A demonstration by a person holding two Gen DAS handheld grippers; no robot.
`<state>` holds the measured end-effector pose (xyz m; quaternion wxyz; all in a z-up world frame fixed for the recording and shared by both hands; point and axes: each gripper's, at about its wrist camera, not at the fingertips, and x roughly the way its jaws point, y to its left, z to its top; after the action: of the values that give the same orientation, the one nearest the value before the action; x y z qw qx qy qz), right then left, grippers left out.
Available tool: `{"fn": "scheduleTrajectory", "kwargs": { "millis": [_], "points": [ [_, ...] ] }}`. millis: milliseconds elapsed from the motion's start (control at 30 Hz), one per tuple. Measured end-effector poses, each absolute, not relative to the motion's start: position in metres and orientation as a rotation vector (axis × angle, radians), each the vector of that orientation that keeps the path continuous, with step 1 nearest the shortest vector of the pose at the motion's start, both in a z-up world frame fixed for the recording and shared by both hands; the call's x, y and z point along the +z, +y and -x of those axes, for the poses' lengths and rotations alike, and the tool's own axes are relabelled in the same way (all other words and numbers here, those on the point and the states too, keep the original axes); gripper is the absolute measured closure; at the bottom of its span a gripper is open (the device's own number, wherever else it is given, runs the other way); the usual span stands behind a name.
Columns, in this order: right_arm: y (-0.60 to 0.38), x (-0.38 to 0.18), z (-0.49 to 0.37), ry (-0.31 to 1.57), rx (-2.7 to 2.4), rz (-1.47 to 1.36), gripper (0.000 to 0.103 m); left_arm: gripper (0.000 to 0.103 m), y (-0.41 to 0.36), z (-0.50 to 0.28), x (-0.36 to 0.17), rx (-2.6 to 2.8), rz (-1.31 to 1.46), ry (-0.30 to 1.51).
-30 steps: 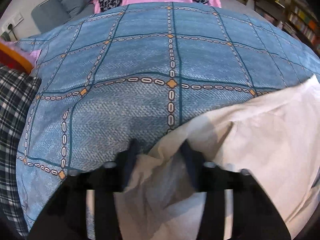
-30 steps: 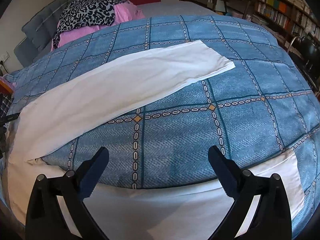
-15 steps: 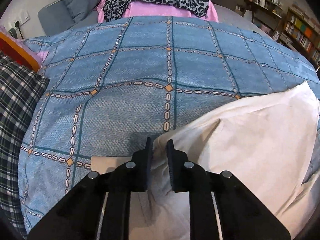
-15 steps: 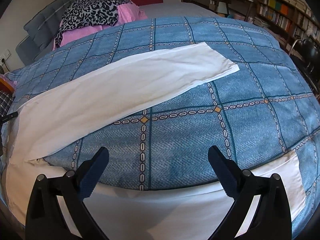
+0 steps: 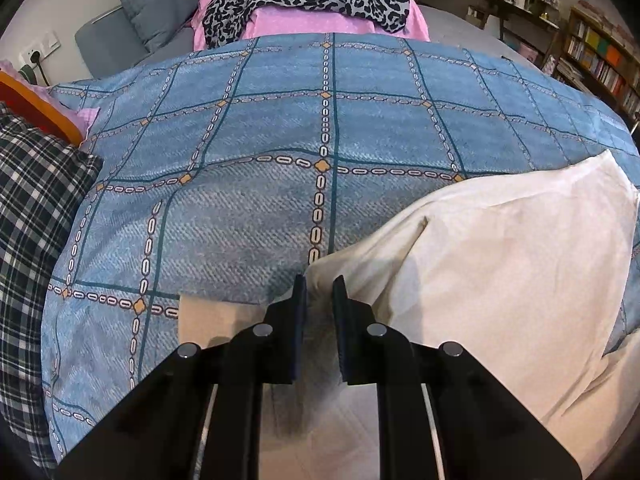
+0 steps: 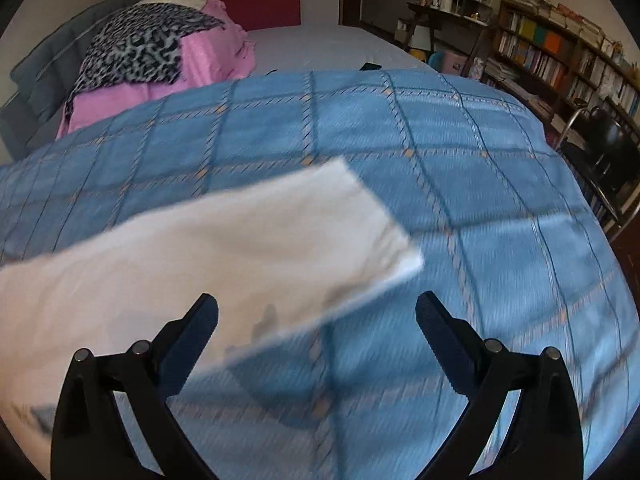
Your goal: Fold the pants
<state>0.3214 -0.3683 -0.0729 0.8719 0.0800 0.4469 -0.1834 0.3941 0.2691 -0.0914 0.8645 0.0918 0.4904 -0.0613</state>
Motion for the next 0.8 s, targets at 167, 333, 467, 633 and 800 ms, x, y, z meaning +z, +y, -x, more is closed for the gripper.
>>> {"fn": "scheduleTrajectory", "kwargs": {
  "millis": [167, 333, 467, 633, 800],
  "points": [
    [-0.422, -0.076, -0.368, 0.921, -0.371, -0.235, 0.005, 0.089, 0.267, -0.396, -0.093, -0.095, -0.195, 1.035],
    [-0.448, -0.088, -0.403, 0.947, -0.313, -0.262, 0.018, 0.089, 0.267, -0.402, -0.098, -0.059, -0.19, 1.048],
    [-0.458, -0.1, -0.427, 0.954, -0.25, -0.276, 0.026, 0.081, 0.268, -0.412, -0.103, -0.023, -0.179, 1.069],
    [-0.468, -0.119, -0.452, 0.981, -0.244, -0.273, 0.031, 0.067, 0.27, -0.426, -0.11, 0.004, -0.172, 1.091],
    [-0.471, -0.136, -0.463, 1.002, -0.202, -0.295, 0.05, 0.056, 0.269, -0.436, -0.115, 0.027, -0.182, 1.098]
  ]
}}
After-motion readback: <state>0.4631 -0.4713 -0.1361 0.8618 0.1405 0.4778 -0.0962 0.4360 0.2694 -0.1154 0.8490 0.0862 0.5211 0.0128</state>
